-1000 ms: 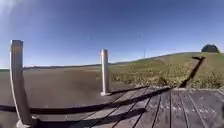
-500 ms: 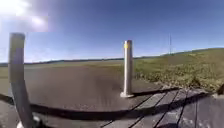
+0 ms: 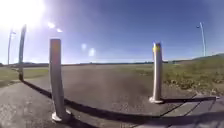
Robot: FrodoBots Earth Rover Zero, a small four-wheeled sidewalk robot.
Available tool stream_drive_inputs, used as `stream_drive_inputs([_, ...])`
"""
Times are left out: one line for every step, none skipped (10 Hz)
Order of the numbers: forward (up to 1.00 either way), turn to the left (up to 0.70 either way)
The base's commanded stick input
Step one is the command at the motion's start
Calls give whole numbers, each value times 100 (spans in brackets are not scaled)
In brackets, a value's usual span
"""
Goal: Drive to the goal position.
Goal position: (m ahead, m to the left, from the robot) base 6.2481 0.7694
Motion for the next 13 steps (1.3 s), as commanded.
stream_drive_inputs([0, 100])
stream_drive_inputs([0, 100])
stream_drive_inputs([0, 100])
stream_drive_inputs([0, 100])
stream_drive_inputs([0, 100])
stream_drive_inputs([0, 100])
stream_drive_inputs([0, 65])
stream_drive_inputs([0, 15])
stream_drive_inputs([0, 0])
stream_drive_inputs([0, 0])
stream_drive_inputs([0, 0])
stream_drive_inputs([0, 0])
stream_drive_inputs([0, -72])
